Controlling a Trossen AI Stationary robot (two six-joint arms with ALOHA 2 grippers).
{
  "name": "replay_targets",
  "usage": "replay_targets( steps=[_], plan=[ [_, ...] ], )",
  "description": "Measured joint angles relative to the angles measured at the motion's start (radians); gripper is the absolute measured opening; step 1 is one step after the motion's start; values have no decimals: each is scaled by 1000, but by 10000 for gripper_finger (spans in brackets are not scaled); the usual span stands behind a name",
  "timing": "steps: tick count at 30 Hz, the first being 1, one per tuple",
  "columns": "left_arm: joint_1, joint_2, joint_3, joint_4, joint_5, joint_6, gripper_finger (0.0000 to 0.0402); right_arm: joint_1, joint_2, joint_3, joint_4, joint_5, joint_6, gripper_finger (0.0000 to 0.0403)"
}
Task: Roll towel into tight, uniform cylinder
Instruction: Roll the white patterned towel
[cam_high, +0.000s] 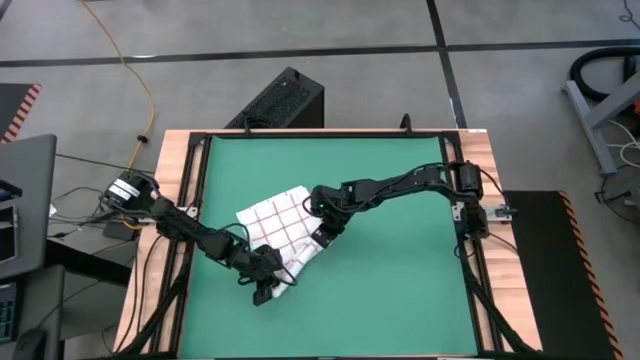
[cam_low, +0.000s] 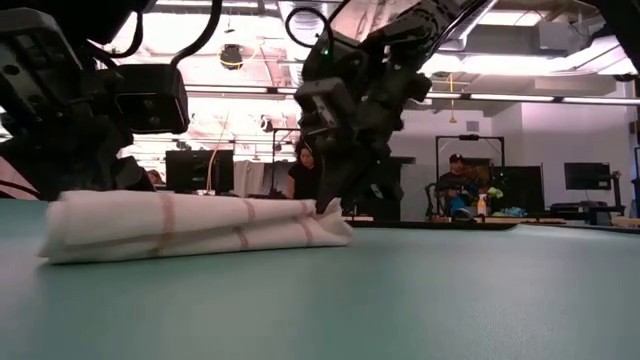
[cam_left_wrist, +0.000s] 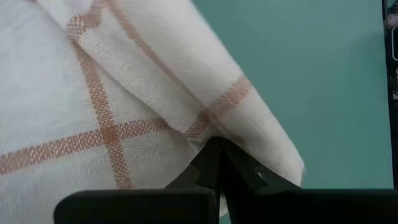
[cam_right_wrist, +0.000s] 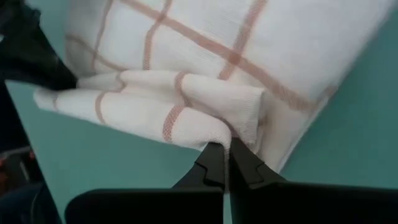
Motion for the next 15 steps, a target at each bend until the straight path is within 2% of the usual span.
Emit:
replay_targets(
  steps=[3,12,15],
  plan=[
    [8,0,0,4,13,0,0,-13,19,1,21,33,9,11],
    [25,0,0,14,67,5,0,-40,60,0,161,46,42,11],
    [25,0,0,13,71,-1,0,-41,58,0,159,25,53,11]
  ],
)
